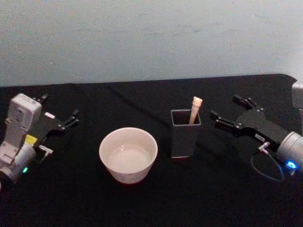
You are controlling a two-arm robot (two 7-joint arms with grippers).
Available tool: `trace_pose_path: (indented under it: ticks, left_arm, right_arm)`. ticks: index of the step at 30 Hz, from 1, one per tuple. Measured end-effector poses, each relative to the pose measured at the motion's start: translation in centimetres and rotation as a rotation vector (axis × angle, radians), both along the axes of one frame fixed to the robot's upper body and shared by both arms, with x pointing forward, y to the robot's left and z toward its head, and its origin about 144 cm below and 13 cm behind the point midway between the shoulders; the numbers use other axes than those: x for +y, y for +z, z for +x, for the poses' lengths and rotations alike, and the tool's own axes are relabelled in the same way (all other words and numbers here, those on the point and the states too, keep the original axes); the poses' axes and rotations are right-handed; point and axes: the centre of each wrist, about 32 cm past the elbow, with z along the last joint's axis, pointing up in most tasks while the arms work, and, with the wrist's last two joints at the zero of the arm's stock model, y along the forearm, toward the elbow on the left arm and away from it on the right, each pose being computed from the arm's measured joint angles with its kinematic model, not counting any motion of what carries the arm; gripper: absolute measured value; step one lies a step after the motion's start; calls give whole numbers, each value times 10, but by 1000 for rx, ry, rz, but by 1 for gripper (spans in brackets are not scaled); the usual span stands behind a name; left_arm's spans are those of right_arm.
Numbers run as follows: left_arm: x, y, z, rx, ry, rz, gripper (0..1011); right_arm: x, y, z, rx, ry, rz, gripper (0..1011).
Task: Pick up the stirring spoon with one hand, stir inside the cup, then place it back in its original position.
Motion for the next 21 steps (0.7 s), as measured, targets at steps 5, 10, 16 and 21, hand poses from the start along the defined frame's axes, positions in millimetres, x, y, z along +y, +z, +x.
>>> trace_pose_path:
  ticks: [5, 10, 16, 21]
  left_arm:
    - [0, 0, 0, 0, 0, 0, 1001]
    - [0, 0, 0, 0, 0, 0, 1001]
    - [0, 0, 0, 0, 0, 0, 1001]
    - [0, 0, 0, 0, 0, 0, 1001]
  right_arm:
    - [-2, 2, 2, 41, 72, 60, 1003]
    - [1, 1, 9, 69, 108, 81, 1002]
    - [8, -2, 21, 77, 120, 82, 1002]
    - [13, -3, 32, 66, 129, 81, 1002]
